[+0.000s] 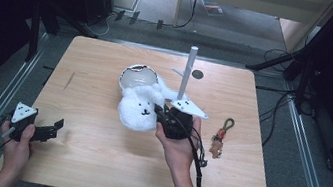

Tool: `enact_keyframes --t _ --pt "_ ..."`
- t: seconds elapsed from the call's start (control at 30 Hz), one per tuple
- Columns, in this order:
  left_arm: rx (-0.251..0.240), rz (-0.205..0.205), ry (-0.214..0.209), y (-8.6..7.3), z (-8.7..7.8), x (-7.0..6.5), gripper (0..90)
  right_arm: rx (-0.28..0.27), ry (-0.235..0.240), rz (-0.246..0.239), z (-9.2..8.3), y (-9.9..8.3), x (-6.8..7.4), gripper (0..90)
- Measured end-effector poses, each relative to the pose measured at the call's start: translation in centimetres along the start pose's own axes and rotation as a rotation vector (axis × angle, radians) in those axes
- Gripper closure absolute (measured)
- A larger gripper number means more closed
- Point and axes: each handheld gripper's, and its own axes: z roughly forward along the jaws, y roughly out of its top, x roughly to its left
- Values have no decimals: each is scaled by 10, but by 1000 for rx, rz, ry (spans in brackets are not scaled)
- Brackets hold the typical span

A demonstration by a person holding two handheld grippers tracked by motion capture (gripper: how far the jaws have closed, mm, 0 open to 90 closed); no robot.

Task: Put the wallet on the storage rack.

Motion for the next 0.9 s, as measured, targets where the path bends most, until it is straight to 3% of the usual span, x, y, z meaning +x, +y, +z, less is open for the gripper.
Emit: enact_keyframes --t 0.5,0.9 --pt "2 3 -1 0 0 0 4 -1 -69 28 16 14 -3 793" --pt "1 1 -1 0 0 0 4 16 -169 77 35 24 -7 781"
